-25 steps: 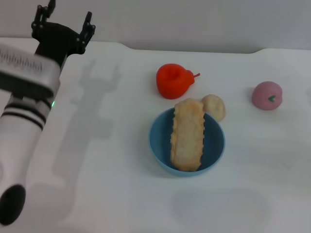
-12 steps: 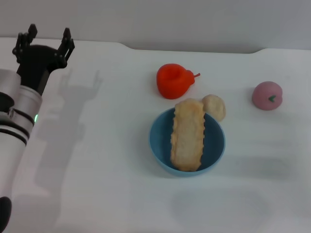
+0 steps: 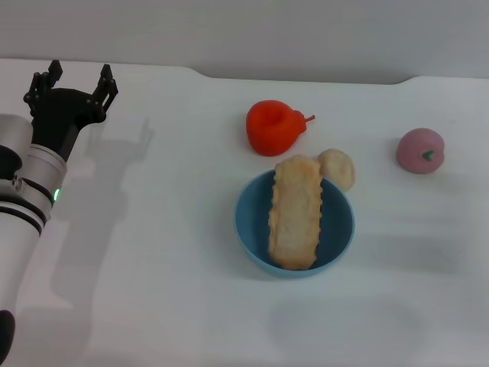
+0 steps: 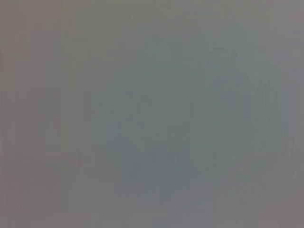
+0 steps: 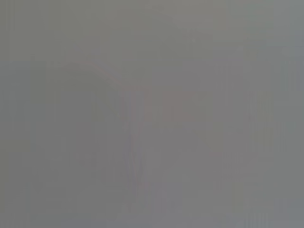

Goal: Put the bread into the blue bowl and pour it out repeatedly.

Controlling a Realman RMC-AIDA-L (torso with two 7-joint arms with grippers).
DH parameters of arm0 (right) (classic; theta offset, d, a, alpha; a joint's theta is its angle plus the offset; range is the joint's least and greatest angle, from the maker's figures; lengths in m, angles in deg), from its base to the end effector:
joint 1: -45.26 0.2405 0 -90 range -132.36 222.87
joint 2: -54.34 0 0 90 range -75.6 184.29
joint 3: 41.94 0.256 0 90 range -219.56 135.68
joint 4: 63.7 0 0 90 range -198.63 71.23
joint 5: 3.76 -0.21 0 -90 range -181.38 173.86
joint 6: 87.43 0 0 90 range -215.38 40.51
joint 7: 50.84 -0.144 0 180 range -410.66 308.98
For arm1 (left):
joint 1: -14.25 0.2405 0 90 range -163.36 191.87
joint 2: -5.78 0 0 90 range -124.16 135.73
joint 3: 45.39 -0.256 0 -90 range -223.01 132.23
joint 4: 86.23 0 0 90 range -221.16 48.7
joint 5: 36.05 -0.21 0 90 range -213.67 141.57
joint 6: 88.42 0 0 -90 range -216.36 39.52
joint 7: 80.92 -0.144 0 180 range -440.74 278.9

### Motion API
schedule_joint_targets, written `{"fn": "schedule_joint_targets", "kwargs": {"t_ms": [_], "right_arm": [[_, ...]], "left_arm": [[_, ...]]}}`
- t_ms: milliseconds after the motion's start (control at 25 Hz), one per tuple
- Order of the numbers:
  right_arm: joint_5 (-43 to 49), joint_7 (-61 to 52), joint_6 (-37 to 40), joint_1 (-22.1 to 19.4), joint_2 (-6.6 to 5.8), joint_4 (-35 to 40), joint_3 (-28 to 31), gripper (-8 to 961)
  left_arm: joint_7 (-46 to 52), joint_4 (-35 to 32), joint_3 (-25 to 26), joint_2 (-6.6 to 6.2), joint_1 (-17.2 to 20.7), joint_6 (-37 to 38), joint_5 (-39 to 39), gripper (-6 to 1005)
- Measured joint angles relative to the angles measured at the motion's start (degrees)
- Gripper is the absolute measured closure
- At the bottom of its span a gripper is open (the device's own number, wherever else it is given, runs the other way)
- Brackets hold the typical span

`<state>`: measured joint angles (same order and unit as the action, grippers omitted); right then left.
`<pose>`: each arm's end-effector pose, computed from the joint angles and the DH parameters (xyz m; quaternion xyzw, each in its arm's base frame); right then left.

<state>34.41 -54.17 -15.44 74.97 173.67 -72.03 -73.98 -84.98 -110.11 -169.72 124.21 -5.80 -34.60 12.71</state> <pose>0.3485 0.3240 -0.0036 -0.6452 0.2535 0.2622 0.6714 -0.3226 0.3368 -0.0255 -0.6826 -0.2660 -0.2557 0.6308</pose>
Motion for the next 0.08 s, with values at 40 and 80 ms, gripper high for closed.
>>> {"fn": "schedule_joint_targets", "kwargs": {"t_ms": [40, 80], "right_arm": [[-0.1, -0.3, -0.2, 0.1, -0.02, 0.2, 0.0, 529], [-0.1, -0.5, -0.6, 0.2, -0.03, 0.4, 0.1, 529]], "left_arm": [[0.0, 0.0, 0.0, 0.00, 0.0, 0.0, 0.0, 222], [0.0, 0.0, 0.0, 0.00, 0.0, -0.3, 0.0, 222]]}}
